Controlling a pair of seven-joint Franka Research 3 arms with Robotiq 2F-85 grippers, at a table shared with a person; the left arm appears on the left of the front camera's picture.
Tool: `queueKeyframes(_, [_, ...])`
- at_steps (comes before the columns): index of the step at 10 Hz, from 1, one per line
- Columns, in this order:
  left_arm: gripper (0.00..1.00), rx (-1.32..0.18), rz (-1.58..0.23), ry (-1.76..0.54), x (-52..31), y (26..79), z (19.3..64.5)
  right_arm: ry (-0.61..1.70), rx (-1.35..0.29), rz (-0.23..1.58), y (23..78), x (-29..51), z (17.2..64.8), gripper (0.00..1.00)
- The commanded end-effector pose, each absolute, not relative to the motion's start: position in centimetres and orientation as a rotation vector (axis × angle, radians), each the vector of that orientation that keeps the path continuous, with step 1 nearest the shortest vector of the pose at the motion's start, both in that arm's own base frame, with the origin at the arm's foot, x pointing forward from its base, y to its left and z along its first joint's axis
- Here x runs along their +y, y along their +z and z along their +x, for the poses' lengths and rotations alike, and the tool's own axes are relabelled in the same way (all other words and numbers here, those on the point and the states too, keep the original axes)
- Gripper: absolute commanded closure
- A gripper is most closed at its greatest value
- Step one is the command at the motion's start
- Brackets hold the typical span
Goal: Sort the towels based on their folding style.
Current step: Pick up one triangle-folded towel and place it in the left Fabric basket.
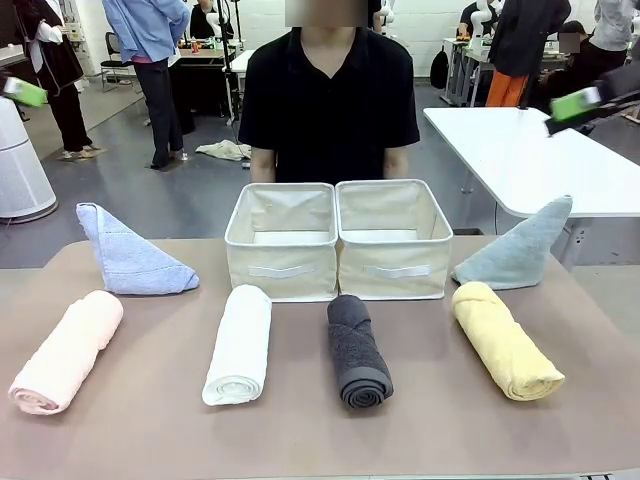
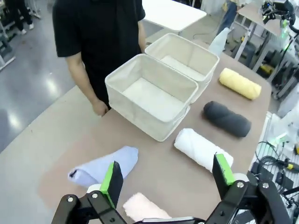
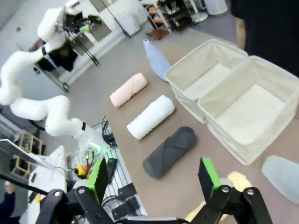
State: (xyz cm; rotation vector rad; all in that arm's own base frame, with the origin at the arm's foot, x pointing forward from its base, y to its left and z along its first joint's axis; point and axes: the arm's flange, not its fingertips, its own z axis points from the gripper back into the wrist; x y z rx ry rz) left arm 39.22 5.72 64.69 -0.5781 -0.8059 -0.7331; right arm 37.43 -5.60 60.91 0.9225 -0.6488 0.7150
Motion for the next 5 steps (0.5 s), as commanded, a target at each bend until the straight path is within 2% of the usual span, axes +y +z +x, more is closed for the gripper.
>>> queueKeyframes(1, [0.0, -0.784, -0.596, -0.688, 9.1, 64.0, 38.0, 0.689, -0.659, 0.933, 60.0, -7.0, 37.2, 0.0])
queueKeyframes(2, [0.0, -0.786, -0.592, -0.666, 10.3, 64.3, 37.3, 0.673, -0.661, 0.91, 59.9, -7.5, 36.8, 0.0])
queueKeyframes(3, [0.0, -0.772, -0.502, -0.679, 9.0, 64.7, 36.5, 0.683, -0.65, 0.936, 60.2, -7.5, 37.1, 0.0])
queueKeyframes(4, [0.0, -0.784, -0.592, -0.669, 10.5, 64.0, 37.4, 0.683, -0.65, 0.936, 60.2, -7.5, 37.1, 0.0])
queueKeyframes(5, [0.0, -0.784, -0.592, -0.669, 10.5, 64.0, 37.4, 0.683, -0.65, 0.936, 60.2, -7.5, 37.1, 0.0])
